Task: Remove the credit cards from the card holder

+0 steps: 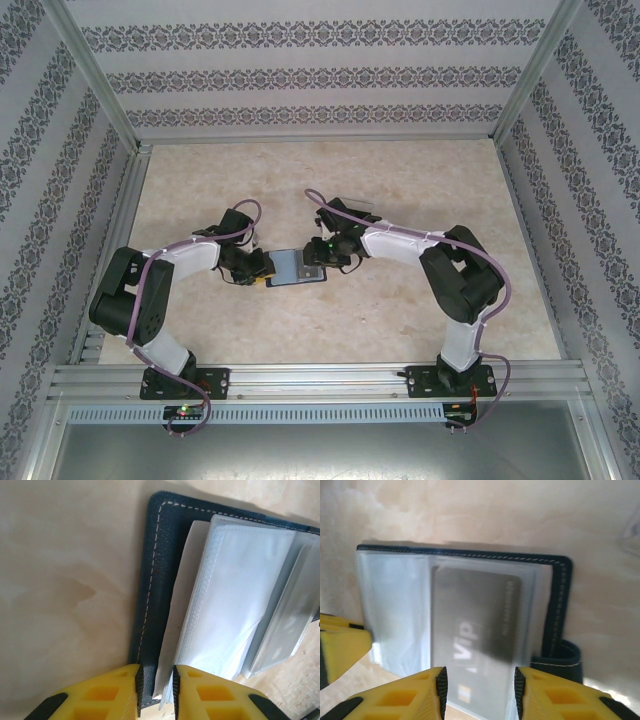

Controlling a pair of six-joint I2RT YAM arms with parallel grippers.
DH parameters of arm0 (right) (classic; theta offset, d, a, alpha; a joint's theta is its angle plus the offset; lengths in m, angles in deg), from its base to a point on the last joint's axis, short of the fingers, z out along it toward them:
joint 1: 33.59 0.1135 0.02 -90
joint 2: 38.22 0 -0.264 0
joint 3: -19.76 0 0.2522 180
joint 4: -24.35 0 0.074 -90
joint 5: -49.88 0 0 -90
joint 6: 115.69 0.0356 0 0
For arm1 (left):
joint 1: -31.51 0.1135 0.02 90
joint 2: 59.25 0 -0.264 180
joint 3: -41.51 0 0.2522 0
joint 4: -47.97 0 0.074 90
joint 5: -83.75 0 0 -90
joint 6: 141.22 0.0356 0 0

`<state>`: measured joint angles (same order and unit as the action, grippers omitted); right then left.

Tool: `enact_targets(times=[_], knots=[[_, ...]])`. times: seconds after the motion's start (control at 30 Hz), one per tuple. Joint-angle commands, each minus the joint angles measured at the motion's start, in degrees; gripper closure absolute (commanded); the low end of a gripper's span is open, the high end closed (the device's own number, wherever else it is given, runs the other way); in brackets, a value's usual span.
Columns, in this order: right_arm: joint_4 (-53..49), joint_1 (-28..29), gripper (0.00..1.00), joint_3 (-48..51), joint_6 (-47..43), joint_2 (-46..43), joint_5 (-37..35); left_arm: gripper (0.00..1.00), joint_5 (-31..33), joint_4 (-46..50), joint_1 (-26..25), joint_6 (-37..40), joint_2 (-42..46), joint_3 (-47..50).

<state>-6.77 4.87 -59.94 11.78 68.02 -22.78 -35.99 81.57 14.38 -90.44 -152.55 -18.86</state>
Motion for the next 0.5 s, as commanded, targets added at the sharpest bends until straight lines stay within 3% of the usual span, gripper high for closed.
enact_targets(times=[0.0,0.47], knots=[[-1.05,0.12,0.58,0.85,-1.35,-1.02,-1.23,0.74,0.12,-0.06,0.46,0.05,-1.19,1.06],[-0.31,1.01,0.57,-0.13,-1.28,2.74,0.41,0.74,-0.2,-0.06,0.5,0.13,-1.45,0.82]])
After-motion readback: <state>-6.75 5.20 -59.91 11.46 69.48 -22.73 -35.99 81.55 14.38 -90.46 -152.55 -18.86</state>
